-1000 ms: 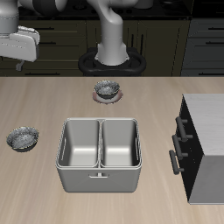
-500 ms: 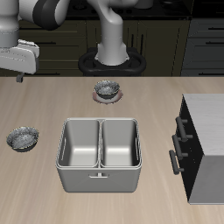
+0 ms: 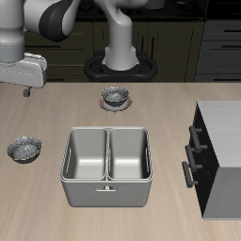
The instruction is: Pick up the bowl on the table and place it on top of the white cabinet
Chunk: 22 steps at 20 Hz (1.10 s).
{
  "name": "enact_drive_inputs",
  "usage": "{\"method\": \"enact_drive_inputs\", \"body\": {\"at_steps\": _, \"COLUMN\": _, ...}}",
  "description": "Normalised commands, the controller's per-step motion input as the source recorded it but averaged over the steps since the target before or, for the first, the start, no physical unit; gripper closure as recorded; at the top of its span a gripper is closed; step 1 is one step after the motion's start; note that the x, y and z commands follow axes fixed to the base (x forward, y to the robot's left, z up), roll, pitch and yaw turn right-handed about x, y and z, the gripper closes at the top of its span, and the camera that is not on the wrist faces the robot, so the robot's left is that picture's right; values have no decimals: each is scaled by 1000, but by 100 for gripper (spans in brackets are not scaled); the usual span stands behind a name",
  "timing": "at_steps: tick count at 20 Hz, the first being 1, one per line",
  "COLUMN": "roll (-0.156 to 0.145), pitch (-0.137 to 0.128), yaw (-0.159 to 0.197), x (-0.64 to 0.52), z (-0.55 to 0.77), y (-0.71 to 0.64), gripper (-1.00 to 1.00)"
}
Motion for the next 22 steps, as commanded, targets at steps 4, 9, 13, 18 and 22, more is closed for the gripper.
{"method": "enact_drive_inputs", "body": {"at_steps": 4, "roll": 12, "pitch": 22, "yaw": -12, "x": 15, "z": -304, "y": 93, "gripper": -100}}
{"method": "enact_drive_inputs", "body": {"at_steps": 9, "roll": 0, "pitch": 17, "yaw": -14, "x": 42, "z": -287, "y": -4, "gripper": -100}}
{"method": "enact_drive_inputs", "body": {"at_steps": 13, "roll": -22, "pitch": 2, "yaw": 6, "x": 34, "z": -229, "y": -91, "gripper": -100}}
{"method": "enact_drive_inputs", "body": {"at_steps": 18, "roll": -15, "pitch": -7, "yaw": -22, "x": 30, "z": -198, "y": -100, "gripper": -100}}
{"method": "enact_drive_inputs", "body": {"at_steps": 22, "roll": -10, "pitch": -2, "yaw": -13, "x": 18, "z": -230, "y": -6, "gripper": -100}}
